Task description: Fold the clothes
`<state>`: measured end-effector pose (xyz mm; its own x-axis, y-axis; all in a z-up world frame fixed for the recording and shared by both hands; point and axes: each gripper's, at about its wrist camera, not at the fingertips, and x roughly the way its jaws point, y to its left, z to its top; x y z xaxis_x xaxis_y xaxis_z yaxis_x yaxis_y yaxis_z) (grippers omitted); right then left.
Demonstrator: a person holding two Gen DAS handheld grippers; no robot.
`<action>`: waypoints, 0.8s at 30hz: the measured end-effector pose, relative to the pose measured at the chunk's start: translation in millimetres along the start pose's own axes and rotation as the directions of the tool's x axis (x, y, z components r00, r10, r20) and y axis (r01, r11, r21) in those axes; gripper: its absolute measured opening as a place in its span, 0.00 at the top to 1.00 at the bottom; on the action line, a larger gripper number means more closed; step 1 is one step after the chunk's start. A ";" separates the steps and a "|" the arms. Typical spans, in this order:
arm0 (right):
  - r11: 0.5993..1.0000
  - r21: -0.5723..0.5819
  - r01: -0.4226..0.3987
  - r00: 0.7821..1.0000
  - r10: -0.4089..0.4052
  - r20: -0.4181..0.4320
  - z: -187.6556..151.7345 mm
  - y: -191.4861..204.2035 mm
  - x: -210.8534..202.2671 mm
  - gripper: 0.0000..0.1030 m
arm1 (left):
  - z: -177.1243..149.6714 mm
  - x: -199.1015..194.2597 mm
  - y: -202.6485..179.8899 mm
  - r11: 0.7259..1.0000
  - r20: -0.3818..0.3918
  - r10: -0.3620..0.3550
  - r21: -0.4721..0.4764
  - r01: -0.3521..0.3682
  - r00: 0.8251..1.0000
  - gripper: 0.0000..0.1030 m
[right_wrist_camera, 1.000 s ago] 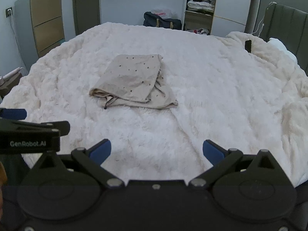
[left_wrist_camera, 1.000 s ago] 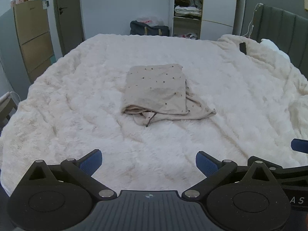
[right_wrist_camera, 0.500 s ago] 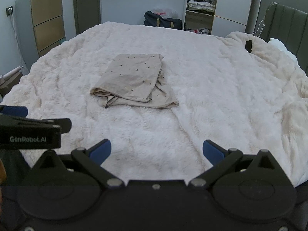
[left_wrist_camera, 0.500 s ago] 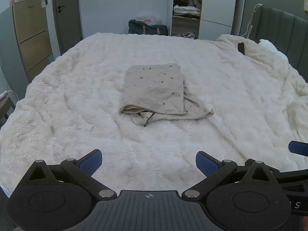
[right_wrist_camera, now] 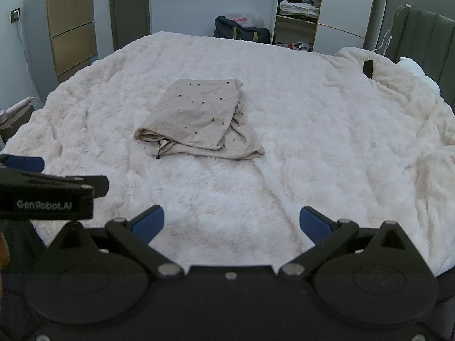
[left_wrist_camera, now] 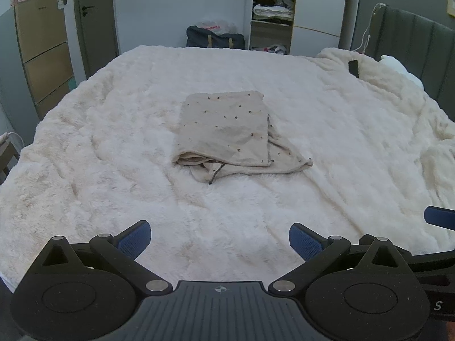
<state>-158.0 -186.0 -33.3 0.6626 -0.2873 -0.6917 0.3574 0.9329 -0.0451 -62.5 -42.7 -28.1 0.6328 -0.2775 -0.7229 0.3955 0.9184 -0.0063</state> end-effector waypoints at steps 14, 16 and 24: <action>1.000 -0.015 0.004 1.000 -0.004 -0.001 -0.4 1.3 -0.9 0.00 | 1.3 -0.9 -0.7 1.000 -0.005 -0.013 -0.002 0.013 1.000 0.00; 1.000 -0.016 0.002 1.000 -0.002 -0.001 -0.7 1.8 -1.1 0.00 | 1.6 -0.7 -0.2 1.000 -0.007 -0.015 -0.004 0.015 1.000 0.00; 1.000 -0.018 -0.002 1.000 0.002 -0.004 -0.4 1.0 -1.3 0.00 | 1.5 1.0 0.4 1.000 -0.006 -0.015 -0.010 0.015 1.000 0.00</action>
<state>-158.7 -184.5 -32.7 0.6608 -0.2849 -0.6944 0.3443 0.9371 -0.0568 -60.7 -43.0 -27.8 0.6225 -0.2894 -0.7272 0.3984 0.9169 -0.0239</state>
